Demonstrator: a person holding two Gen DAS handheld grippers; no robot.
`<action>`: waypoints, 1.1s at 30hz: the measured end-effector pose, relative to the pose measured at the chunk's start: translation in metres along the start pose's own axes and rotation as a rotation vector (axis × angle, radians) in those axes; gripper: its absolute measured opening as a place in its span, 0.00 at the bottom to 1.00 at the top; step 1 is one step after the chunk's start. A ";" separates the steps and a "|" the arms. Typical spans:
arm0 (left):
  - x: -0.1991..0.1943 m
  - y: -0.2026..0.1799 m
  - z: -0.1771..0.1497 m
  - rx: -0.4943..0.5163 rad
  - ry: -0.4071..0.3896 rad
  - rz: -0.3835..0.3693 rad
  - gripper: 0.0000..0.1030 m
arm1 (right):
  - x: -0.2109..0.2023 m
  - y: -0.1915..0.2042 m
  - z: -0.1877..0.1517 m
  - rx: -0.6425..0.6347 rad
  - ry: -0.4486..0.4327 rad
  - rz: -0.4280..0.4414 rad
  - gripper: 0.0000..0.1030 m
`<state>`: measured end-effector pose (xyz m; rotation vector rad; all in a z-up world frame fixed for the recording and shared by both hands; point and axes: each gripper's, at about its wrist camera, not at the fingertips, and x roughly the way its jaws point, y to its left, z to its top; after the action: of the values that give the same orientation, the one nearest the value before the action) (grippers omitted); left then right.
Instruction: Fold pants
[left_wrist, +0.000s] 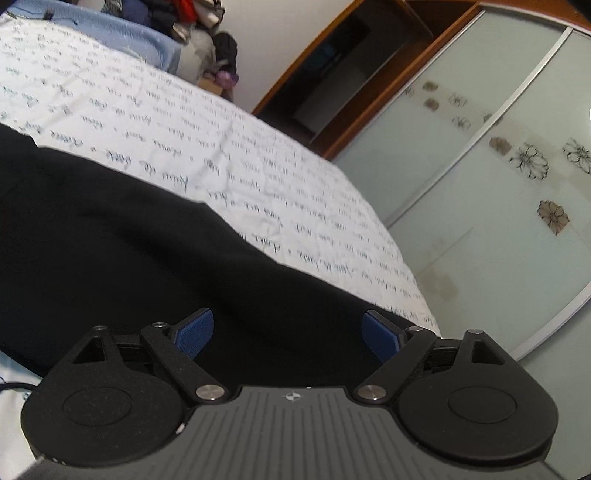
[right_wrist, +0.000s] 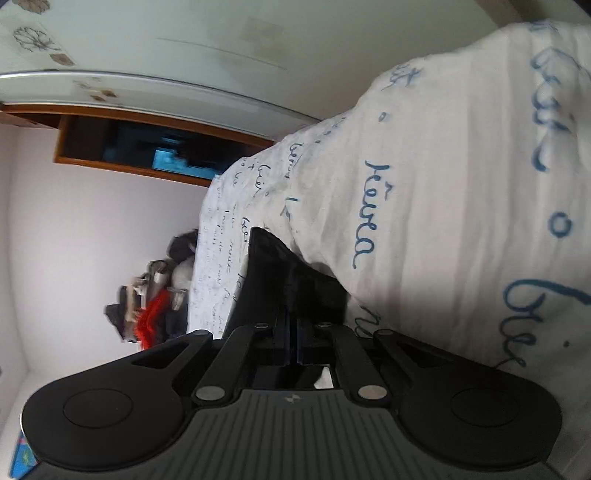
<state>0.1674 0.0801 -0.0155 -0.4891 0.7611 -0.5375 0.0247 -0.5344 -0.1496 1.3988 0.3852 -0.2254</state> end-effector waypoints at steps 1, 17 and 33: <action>0.001 -0.002 0.000 0.007 0.004 -0.003 0.86 | 0.001 0.004 0.002 -0.012 0.000 0.009 0.03; 0.015 -0.088 -0.075 0.823 -0.020 0.332 0.85 | 0.012 0.027 0.014 -0.038 0.040 0.155 0.03; 0.083 -0.078 -0.106 1.447 0.197 0.387 0.74 | 0.016 0.018 0.015 -0.013 0.067 0.149 0.04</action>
<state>0.1173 -0.0527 -0.0784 1.0414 0.4604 -0.6319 0.0483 -0.5454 -0.1374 1.4183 0.3355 -0.0546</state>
